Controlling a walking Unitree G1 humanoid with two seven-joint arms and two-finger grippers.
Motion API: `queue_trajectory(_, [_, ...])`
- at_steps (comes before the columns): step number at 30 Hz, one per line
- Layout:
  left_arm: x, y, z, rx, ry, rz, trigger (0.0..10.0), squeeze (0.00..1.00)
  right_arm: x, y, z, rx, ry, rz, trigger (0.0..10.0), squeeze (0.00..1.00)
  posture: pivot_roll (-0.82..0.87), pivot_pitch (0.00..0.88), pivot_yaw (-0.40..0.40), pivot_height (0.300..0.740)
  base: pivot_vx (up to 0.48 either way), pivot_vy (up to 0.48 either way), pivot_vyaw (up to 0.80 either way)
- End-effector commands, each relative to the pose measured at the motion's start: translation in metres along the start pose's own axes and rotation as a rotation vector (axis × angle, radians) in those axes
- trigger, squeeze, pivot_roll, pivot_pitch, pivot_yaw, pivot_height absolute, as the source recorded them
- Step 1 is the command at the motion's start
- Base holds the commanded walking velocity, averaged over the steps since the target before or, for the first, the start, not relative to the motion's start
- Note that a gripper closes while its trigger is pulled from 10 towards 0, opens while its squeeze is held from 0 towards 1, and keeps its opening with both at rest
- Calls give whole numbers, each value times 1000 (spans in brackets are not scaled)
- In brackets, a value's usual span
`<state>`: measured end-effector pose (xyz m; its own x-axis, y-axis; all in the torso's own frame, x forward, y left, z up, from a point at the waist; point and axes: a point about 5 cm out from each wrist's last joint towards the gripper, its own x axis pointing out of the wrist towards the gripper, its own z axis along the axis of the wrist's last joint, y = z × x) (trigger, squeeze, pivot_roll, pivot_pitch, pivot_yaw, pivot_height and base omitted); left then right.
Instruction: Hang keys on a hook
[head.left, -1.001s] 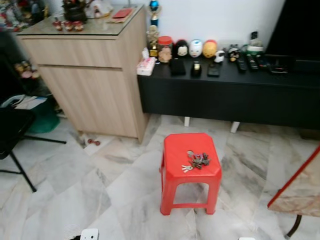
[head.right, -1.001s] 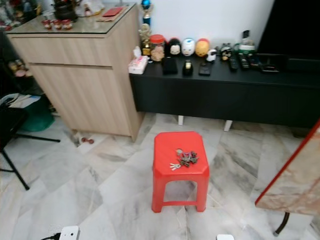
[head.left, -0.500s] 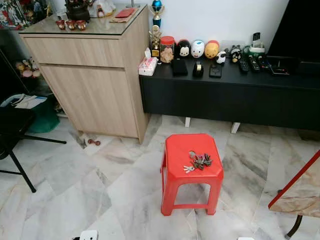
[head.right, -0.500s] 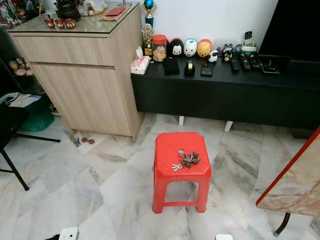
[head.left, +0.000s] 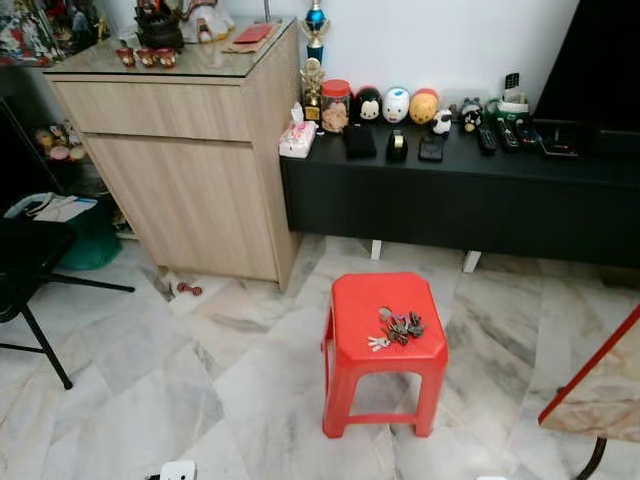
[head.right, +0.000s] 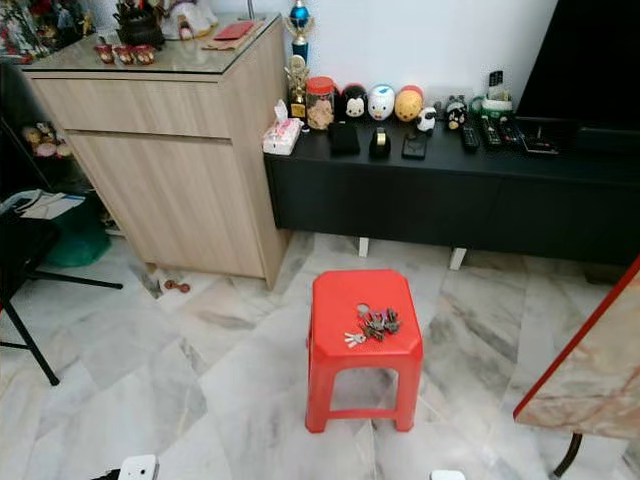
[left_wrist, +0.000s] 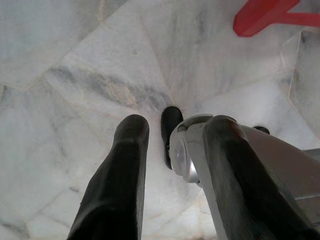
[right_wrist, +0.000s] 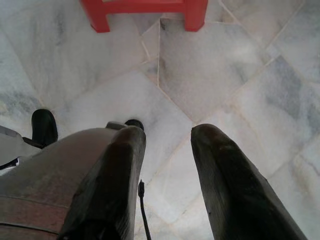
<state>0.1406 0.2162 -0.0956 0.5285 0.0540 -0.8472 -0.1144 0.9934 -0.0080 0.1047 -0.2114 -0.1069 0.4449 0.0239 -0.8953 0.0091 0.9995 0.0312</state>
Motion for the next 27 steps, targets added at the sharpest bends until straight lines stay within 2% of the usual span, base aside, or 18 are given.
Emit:
queue_trajectory(1, [-1,3,-1,-19,6,7,10000,0,1,1,2,-11,-2,7,10000,0,-44,4,-6,740,292,0,0])
queue_trajectory(17, [0,3,0,-8,6,-3,10000,0,1,2,2,-17,-1,20,10000,0,-42,5,-7,740,296,0,0])
queue_trajectory(20, [0,2,0,-8,5,-4,10000,0,1,2,5,-49,-11,22,10000,0,-45,5,-10,740,296,0,0])
queue_trajectory(27, [0,3,1,2,6,3,10000,0,1,3,5,-9,-20,35,10000,0,-53,4,-6,740,171,0,567])
